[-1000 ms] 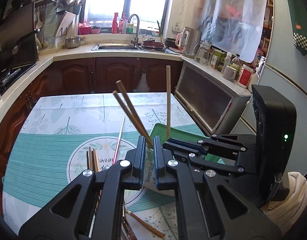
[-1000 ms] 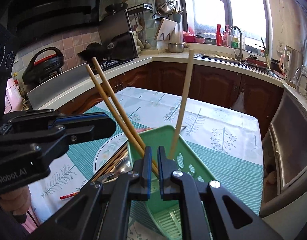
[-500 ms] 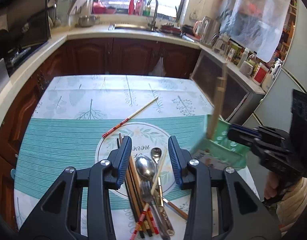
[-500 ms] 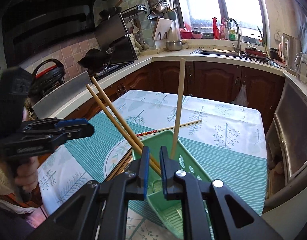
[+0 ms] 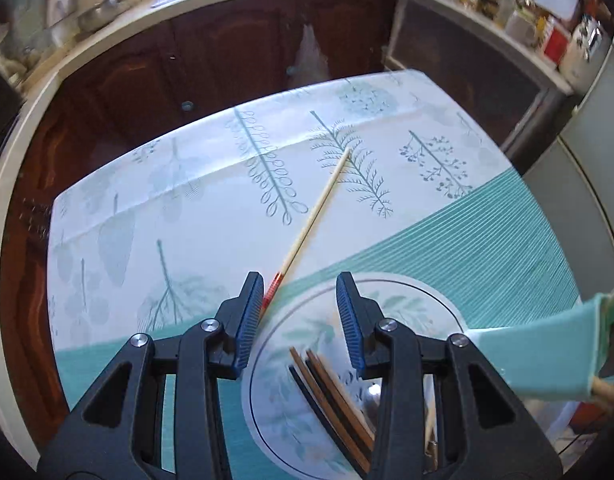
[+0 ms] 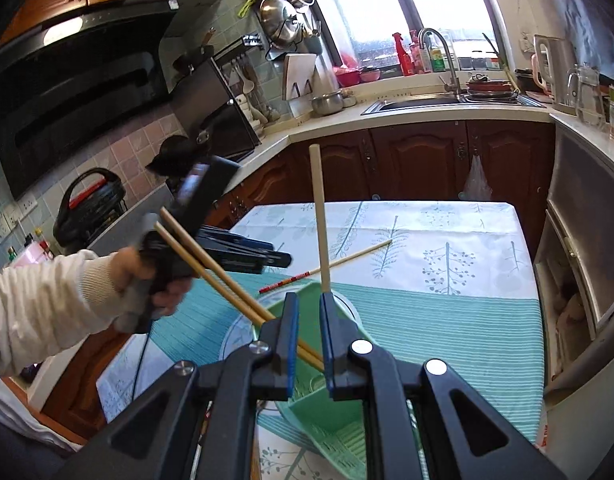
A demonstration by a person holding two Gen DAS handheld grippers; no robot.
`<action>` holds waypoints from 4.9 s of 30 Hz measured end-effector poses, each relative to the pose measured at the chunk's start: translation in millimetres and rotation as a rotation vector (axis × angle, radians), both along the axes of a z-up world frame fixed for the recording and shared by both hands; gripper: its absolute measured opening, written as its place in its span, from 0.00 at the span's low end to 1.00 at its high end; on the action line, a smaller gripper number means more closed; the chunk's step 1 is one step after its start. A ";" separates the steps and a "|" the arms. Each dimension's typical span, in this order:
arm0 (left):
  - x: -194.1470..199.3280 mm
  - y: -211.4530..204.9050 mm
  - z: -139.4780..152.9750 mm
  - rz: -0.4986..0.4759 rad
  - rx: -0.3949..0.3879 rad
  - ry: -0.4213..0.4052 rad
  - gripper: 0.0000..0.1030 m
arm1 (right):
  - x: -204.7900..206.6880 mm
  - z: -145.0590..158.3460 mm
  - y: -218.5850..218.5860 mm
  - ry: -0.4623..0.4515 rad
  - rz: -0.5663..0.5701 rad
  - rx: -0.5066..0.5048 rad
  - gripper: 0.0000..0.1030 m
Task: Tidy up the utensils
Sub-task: 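Grasp the loose red-tipped chopstick lying on the tablecloth with the left gripper, then lift the chopstick and drop it into the green holder with the left gripper, then lower the left gripper onto the pile and grasp a red-tipped chopstick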
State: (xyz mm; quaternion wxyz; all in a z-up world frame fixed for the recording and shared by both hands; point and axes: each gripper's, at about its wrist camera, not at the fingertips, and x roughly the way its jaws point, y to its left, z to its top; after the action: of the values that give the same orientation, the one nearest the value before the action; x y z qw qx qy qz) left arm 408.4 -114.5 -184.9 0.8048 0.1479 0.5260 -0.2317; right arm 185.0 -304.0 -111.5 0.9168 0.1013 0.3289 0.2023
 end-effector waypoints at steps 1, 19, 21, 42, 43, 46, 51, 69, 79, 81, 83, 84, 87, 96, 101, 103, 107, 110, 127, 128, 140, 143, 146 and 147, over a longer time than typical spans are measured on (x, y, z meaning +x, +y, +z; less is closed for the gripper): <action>4.0 -6.7 -3.7 -0.018 0.013 0.009 0.33 | 1.3 -0.3 -2.8 0.000 -0.008 0.021 0.10; 54.3 -60.6 -79.5 -0.284 0.263 0.364 0.32 | 23.9 -25.1 -21.6 0.064 -0.065 0.140 0.10; 52.7 -60.2 -80.7 -0.294 0.265 0.362 0.31 | 25.5 -26.6 -22.6 0.068 -0.067 0.144 0.10; -27.7 18.8 17.3 0.056 -0.127 0.097 0.03 | 4.9 -17.5 -44.6 0.040 -0.137 0.228 0.10; -37.2 24.3 33.6 0.079 -0.173 0.075 0.03 | 2.0 -16.3 -43.8 0.036 -0.140 0.225 0.10; -76.8 42.7 75.9 0.151 -0.311 -0.003 0.03 | -6.4 -13.4 -39.6 0.029 -0.135 0.219 0.10; -156.4 76.3 144.8 0.256 -0.485 -0.217 0.03 | -22.5 -3.5 -32.8 0.001 -0.124 0.218 0.10; -294.2 -4.0 214.2 0.032 -0.639 -0.632 0.03 | -69.7 8.4 -30.1 -0.032 -0.150 0.204 0.10; -234.6 -59.0 142.2 0.012 -0.597 -0.643 0.03 | -58.3 -10.3 -41.3 0.002 -0.159 0.217 0.10; -235.3 -64.7 128.9 -0.008 -0.569 -0.677 0.03 | -53.7 -14.9 -43.1 0.010 -0.156 0.219 0.10; -233.4 -73.1 117.1 -0.023 -0.547 -0.673 0.03 | -49.9 -18.1 -43.0 0.017 -0.151 0.219 0.10; -232.1 -76.7 110.4 -0.025 -0.538 -0.666 0.03 | -49.7 -19.4 -43.1 0.019 -0.150 0.218 0.10; -225.5 -85.1 94.0 -0.021 -0.519 -0.635 0.03 | -46.8 -22.9 -41.3 0.027 -0.143 0.214 0.10; -210.1 -89.7 65.0 0.009 -0.429 -0.455 0.05 | -46.6 -23.8 -37.6 0.035 -0.135 0.202 0.10; -225.1 -84.6 63.5 -0.008 -0.381 -0.398 0.06 | -46.9 -22.4 -33.7 0.037 -0.124 0.199 0.10; -235.2 -78.9 65.7 -0.016 -0.361 -0.386 0.06 | -48.5 -20.7 -30.0 0.034 -0.113 0.197 0.10; -255.6 -53.0 72.6 -0.002 -0.305 -0.369 0.07 | -52.5 -17.9 -19.2 0.034 -0.085 0.172 0.11; -265.3 -26.7 75.6 0.036 -0.261 -0.359 0.07 | -56.8 -15.9 -9.6 0.036 -0.058 0.154 0.10; -256.7 83.1 -6.1 0.207 -0.104 0.080 0.08 | -64.1 -36.5 59.8 0.162 0.065 0.036 0.10; -255.0 80.1 -8.2 0.193 -0.107 0.097 0.08 | -64.8 -38.6 62.5 0.169 0.070 0.030 0.10; -241.1 35.4 -34.7 0.000 -0.015 0.206 0.08 | -67.7 -51.9 66.8 0.225 0.074 0.039 0.10; -234.8 27.0 -40.7 -0.019 -0.001 0.235 0.08 | -65.4 -58.6 60.8 0.245 0.066 0.059 0.10; -227.5 16.5 -40.7 -0.042 0.017 0.225 0.08 | -63.6 -65.2 54.3 0.263 0.056 0.079 0.10; -224.9 14.2 -40.7 -0.042 0.022 0.227 0.08 | -63.2 -67.0 52.2 0.267 0.052 0.084 0.10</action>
State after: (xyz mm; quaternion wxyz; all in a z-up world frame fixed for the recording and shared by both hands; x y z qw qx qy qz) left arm 183.5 -100.3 -225.6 0.7332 0.1404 0.6132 -0.2582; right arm 121.8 -251.8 -178.5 0.8543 0.1572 0.4418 0.2244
